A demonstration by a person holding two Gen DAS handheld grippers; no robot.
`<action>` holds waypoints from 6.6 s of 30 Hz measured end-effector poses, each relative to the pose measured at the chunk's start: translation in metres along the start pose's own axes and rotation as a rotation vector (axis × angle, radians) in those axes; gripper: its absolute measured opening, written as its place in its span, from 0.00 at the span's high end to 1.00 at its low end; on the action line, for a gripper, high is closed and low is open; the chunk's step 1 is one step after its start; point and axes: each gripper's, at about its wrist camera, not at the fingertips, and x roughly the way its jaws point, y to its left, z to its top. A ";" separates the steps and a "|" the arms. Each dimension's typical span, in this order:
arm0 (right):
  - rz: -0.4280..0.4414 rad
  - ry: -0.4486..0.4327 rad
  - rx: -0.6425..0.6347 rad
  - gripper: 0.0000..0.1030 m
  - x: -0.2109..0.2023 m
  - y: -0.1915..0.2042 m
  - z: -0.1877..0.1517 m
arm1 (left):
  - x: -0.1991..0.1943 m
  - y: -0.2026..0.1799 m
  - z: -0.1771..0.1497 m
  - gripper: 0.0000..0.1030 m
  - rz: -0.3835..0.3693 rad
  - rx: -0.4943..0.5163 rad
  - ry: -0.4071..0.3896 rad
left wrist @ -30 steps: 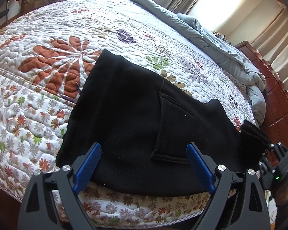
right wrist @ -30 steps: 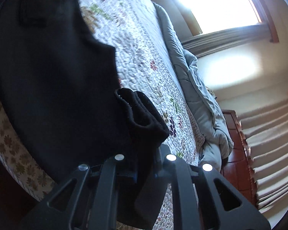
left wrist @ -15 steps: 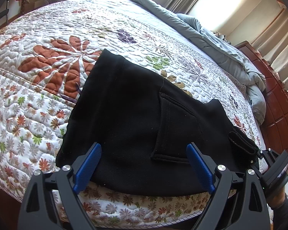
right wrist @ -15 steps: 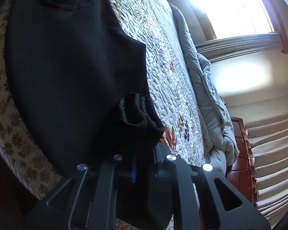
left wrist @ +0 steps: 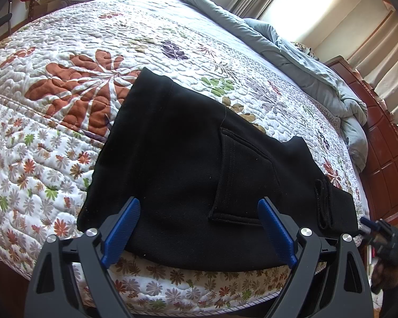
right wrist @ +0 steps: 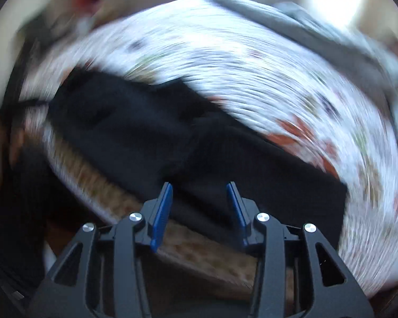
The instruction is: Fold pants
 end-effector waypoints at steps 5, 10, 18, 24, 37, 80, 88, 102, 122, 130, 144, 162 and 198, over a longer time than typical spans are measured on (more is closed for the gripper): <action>-0.008 0.022 0.376 0.64 -0.004 -0.110 -0.029 | 0.001 0.001 0.000 0.12 0.003 0.003 0.001; -0.018 0.120 0.430 0.64 0.024 -0.130 -0.063 | 0.002 0.000 0.000 0.12 0.013 0.007 0.002; -0.009 0.067 0.391 0.64 0.005 -0.129 -0.049 | 0.006 -0.004 0.000 0.12 0.031 0.023 0.009; 0.019 0.054 0.437 0.64 0.018 -0.156 -0.011 | -0.001 -0.010 0.004 0.12 0.036 0.008 0.007; 0.042 0.163 0.254 0.61 0.044 -0.125 0.044 | -0.061 0.058 -0.020 0.07 -0.194 -0.540 -0.095; 0.781 0.963 -0.974 0.63 0.274 0.372 0.258 | -0.008 0.089 -0.030 0.04 -0.288 -0.573 -0.169; 0.790 0.949 -0.978 0.57 0.273 0.374 0.256 | -0.004 0.089 -0.022 0.04 -0.319 -0.589 -0.161; 0.777 0.952 -0.988 0.54 0.276 0.373 0.260 | 0.014 0.096 -0.011 0.59 -0.203 -0.729 -0.121; 0.600 0.734 -1.065 0.65 0.168 0.371 0.261 | -0.039 0.029 0.030 0.78 -0.143 -0.520 -0.126; 0.537 0.636 -1.067 0.66 0.111 0.353 0.267 | -0.073 -0.010 0.037 0.79 -0.126 -0.394 -0.152; 0.413 0.502 -1.039 0.67 0.027 0.309 0.274 | -0.114 -0.077 0.035 0.79 -0.132 -0.229 -0.185; 0.199 0.405 -1.000 0.68 -0.049 0.269 0.251 | -0.141 -0.151 0.027 0.81 -0.120 -0.032 -0.174; 0.031 0.276 -0.869 0.74 -0.113 0.109 0.202 | -0.110 -0.325 0.015 0.81 -0.147 0.291 -0.100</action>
